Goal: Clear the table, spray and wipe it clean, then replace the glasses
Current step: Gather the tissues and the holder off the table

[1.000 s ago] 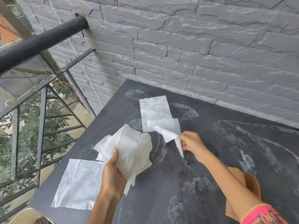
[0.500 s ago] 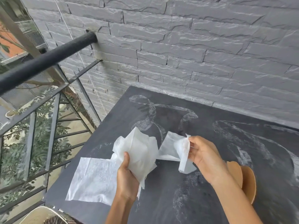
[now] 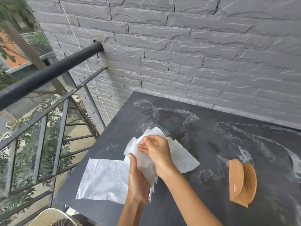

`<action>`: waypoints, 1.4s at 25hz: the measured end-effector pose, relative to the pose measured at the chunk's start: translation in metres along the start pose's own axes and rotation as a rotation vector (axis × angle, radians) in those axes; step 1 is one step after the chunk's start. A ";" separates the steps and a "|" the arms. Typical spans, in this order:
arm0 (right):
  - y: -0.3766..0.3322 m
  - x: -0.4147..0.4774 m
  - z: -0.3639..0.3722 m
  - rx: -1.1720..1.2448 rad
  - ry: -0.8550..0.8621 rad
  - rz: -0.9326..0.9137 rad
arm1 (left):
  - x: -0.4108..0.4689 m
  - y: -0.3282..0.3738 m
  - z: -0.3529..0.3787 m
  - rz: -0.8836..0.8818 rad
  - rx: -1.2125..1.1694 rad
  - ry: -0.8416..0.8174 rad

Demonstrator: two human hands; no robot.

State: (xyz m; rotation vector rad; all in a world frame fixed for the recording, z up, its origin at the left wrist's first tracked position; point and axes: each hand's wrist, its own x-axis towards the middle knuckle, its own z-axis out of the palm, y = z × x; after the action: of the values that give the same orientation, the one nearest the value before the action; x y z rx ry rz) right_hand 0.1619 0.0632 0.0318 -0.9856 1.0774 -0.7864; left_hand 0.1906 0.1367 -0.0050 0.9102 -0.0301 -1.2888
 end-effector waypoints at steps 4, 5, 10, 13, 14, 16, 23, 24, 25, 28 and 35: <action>0.015 -0.002 0.002 -0.015 -0.090 0.019 | -0.001 -0.001 -0.010 -0.022 0.128 -0.011; 0.016 0.000 -0.004 -0.006 -0.106 0.004 | 0.000 -0.002 -0.013 -0.023 0.161 0.010; 0.037 0.044 -0.090 -0.539 0.319 -0.165 | 0.005 0.003 -0.027 -0.041 0.119 0.107; 0.068 0.068 -0.145 -0.971 0.375 -0.062 | 0.007 0.002 -0.031 -0.057 0.060 0.141; 0.076 0.073 -0.154 -1.071 0.350 -0.013 | 0.007 0.001 -0.031 -0.063 0.047 0.152; 0.090 0.082 -0.160 -1.223 0.328 0.037 | 0.007 -0.001 -0.031 -0.071 0.022 0.164; 0.097 0.097 -0.160 -1.117 0.341 0.125 | 0.008 0.007 -0.037 -0.010 -0.034 0.139; 0.095 0.096 -0.165 -0.979 0.366 0.132 | 0.009 0.009 -0.038 0.001 -0.035 0.134; 0.091 0.095 -0.172 -0.809 0.409 0.137 | 0.010 0.012 -0.039 0.011 -0.034 0.134; 0.076 0.087 -0.197 -0.393 0.588 0.104 | 0.014 0.019 -0.038 0.036 -0.037 0.139; 0.008 0.061 -0.202 -0.412 0.603 -0.112 | 0.020 0.019 -0.020 0.049 -0.035 0.115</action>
State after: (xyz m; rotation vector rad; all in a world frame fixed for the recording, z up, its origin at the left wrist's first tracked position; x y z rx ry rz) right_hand -0.0120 -0.0402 -0.0280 -1.1944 1.7659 -1.0100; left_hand 0.2220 0.1311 -0.0159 0.9465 0.0599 -1.1867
